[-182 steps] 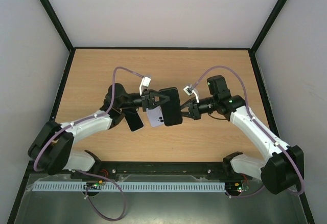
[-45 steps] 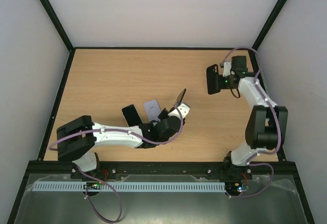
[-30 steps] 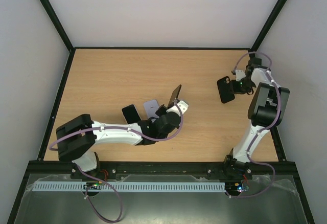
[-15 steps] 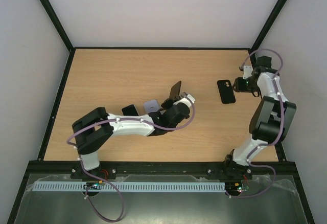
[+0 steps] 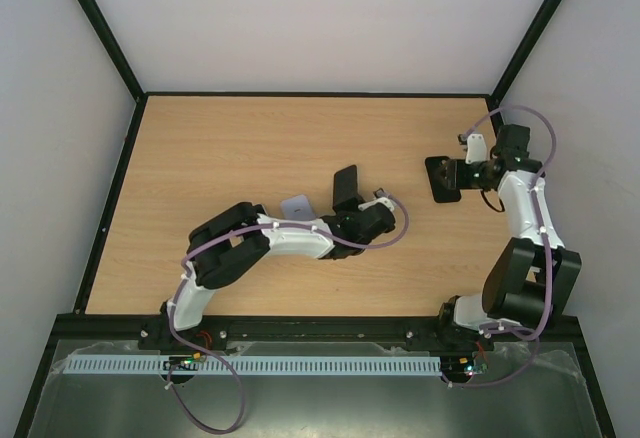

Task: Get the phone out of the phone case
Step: Place the phone at the center of the board.

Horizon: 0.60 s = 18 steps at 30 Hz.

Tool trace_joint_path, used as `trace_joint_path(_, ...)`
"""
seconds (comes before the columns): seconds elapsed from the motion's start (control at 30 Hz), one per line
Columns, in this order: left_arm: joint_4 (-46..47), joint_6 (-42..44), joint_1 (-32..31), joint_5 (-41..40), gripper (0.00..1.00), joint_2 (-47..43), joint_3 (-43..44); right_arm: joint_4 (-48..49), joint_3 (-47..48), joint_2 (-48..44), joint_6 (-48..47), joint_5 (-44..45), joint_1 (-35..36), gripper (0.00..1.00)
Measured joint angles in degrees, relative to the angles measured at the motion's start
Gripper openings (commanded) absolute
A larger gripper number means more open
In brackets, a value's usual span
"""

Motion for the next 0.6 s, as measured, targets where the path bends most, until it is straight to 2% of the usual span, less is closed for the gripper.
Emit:
trace_joint_path(0.23,-5.68,-2.64,0.04,2.51,0.11,2.71,4.52,2.6,0.11,0.79,-3.13,1.75,0.92,0.45)
trace_joint_path(0.37,-10.12,-6.21,0.46,6.29,0.15,5.49,7.98,4.26,3.78,4.98,-3.89,3.72,2.86,0.45)
trace_joint_path(0.47,-12.31,-8.83,0.74,8.81,0.26,6.82,8.81,5.29,8.41,7.13,-3.65,4.52,5.03,0.45)
trace_joint_path(0.6,-15.5,-14.05,0.87,12.2,0.44,7.06,8.81,4.17,20.79,9.27,-2.34,6.86,10.82,0.45)
